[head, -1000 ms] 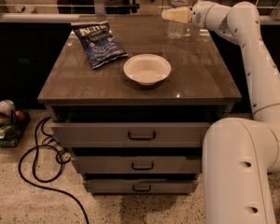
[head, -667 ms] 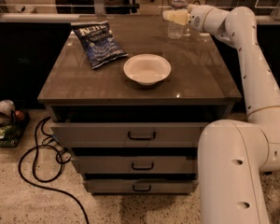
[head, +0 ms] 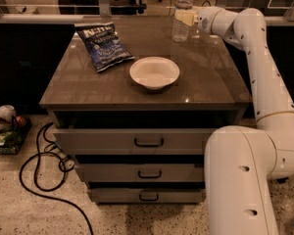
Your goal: Place water bottle into paper bowl
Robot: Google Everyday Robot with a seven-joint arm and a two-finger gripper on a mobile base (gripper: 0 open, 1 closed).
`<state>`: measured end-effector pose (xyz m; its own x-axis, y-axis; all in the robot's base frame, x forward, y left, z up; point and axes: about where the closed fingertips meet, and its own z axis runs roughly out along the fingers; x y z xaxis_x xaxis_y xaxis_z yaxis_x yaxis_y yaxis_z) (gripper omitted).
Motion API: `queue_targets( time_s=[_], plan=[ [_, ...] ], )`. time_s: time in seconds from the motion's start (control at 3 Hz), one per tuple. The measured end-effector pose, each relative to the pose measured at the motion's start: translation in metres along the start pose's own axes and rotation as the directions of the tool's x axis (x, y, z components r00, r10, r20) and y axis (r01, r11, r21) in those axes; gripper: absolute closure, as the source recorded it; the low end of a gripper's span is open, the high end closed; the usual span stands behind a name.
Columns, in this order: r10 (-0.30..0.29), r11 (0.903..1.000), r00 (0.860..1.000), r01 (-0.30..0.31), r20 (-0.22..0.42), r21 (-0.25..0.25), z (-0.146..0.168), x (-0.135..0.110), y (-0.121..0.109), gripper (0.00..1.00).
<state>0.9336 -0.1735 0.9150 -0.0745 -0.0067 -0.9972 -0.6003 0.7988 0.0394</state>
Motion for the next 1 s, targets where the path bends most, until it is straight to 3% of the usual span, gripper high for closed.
queue_targets(
  time_s=[0.33,1.0],
  plan=[
    [0.001,1.0000,1.000,-0.001,-0.002,-0.004,0.0029,0.0015,0.0022,0.95],
    [0.003,1.0000,1.000,-0.003,-0.013,-0.009,0.0064,0.0023,0.0062,1.00]
  ],
)
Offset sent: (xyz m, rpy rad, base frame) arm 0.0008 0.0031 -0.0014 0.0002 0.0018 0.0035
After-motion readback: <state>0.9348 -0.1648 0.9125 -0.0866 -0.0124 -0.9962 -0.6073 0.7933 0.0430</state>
